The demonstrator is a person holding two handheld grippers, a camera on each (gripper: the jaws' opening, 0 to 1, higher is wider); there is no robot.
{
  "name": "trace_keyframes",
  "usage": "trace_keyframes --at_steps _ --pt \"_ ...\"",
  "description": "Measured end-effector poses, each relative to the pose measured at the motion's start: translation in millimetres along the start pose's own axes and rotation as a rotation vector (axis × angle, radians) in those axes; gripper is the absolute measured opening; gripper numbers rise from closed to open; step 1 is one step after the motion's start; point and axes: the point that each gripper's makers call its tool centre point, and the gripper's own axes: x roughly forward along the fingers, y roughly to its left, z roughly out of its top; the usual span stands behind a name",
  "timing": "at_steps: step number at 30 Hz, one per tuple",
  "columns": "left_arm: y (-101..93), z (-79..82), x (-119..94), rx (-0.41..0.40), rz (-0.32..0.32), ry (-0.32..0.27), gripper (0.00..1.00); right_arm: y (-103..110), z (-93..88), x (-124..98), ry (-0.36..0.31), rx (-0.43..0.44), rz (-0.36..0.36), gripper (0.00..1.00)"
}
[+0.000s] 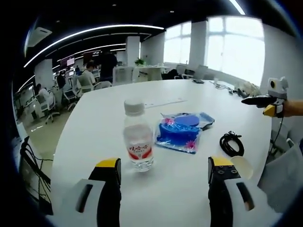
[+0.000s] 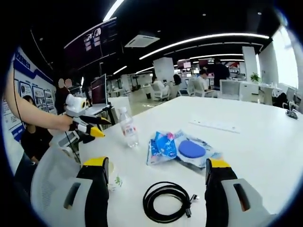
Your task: Arrange the tabletop items into an orderly group along one side of the table until the central work area is clear of visible clutter.
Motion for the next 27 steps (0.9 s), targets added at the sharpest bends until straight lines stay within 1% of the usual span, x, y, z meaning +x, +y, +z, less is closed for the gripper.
trace_keyframes --at_steps 6,12,15,18,21,23,25,27 --pt "-5.7 -2.1 1 -0.006 -0.007 0.008 0.72 -4 -7.0 -5 -0.005 0.025 -0.011 0.83" --pt "-8.4 -2.4 -1 -0.004 -0.013 0.002 0.72 -10 -12.1 -12 -0.008 0.044 -0.022 0.83" --pt "-7.4 -6.4 -2 -0.023 0.002 0.004 0.71 -13 -13.7 -15 -0.008 0.052 -0.030 0.83" --pt "-13.2 -4.1 -5 0.006 0.005 -0.012 0.69 -14 -13.7 -17 -0.011 0.060 -0.035 0.82" --pt "-21.8 1.5 -4 0.028 -0.018 -0.031 0.68 -14 -14.7 -18 -0.009 0.062 -0.035 0.82" --pt "-25.4 2.5 -2 0.045 -0.030 -0.027 0.69 -13 -16.5 -18 -0.002 0.065 -0.034 0.82" --pt "-31.6 1.4 2 0.035 -0.061 -0.017 0.70 -12 -17.9 -17 0.004 0.070 -0.030 0.82" --pt "-36.2 2.7 5 0.049 -0.073 -0.021 0.69 -10 -18.7 -16 0.008 0.068 -0.026 0.82"
